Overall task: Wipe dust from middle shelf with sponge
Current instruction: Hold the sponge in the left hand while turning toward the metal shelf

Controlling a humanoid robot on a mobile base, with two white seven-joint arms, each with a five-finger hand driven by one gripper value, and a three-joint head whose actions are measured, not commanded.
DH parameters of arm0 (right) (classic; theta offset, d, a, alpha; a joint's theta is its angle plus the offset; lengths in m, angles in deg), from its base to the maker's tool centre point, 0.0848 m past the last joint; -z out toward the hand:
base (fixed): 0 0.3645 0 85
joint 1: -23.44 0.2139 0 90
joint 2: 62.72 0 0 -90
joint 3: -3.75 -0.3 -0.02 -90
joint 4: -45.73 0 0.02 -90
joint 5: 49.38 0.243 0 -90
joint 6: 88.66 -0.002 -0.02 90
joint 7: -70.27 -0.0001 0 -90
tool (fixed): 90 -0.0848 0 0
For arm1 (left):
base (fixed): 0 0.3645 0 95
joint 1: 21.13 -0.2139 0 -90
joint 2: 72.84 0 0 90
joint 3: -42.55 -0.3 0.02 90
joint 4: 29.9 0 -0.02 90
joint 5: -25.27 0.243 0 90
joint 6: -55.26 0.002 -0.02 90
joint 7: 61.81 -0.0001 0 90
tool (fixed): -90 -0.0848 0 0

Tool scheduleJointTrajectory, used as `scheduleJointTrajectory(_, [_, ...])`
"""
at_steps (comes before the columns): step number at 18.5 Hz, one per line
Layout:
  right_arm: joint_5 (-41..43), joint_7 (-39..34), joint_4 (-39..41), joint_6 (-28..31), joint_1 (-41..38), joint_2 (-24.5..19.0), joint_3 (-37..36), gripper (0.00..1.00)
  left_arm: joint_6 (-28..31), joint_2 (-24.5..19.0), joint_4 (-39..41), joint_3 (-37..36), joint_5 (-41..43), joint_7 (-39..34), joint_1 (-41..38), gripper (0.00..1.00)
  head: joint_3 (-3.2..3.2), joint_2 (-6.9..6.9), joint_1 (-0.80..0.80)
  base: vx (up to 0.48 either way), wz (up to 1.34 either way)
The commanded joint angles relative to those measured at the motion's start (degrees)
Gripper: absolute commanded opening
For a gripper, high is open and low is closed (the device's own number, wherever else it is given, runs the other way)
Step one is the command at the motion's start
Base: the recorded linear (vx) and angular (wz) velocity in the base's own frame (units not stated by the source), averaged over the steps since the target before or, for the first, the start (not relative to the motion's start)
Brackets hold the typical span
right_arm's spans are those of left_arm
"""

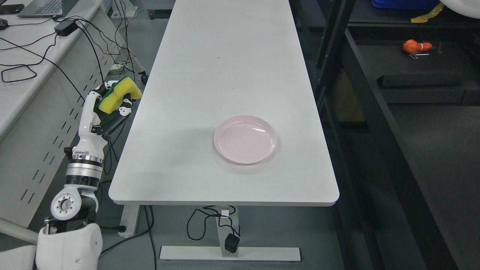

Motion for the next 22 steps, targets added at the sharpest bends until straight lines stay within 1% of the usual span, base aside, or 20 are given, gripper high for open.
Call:
scheduleJointTrajectory(1, [0.0, 0.05, 1.0, 0.03, -0.02, 1.0, 0.04, 1.0, -0.59, 1.86, 4.62, 6.92, -2.88, -0.05, -4.66, 0.01, 0.0, 0.0, 0.0, -0.258, 0.23])
scheduleJointTrajectory(10, [0.0, 0.05, 1.0, 0.03, -0.02, 1.0, -0.05, 1.0, -2.79, 1.86, 4.71, 3.5, -2.88, 0.21, -7.65, 0.01, 0.0, 0.0, 0.0, -0.3, 0.03])
scheduleJointTrajectory(19, [0.0, 0.05, 1.0, 0.03, -0.02, 1.0, 0.04, 1.0, -2.97, 1.86, 6.29, 1.03, -2.88, 0.3, -8.88, 0.01, 0.0, 0.0, 0.0, -0.297, -0.25])
scheduleJointTrajectory(22, [0.0, 0.05, 1.0, 0.03, -0.02, 1.0, -0.05, 1.0, -4.02, 1.86, 6.29, 0.68, -2.88, 1.88, -10.11, 0.01, 0.0, 0.0, 0.0, -0.256, -0.3])
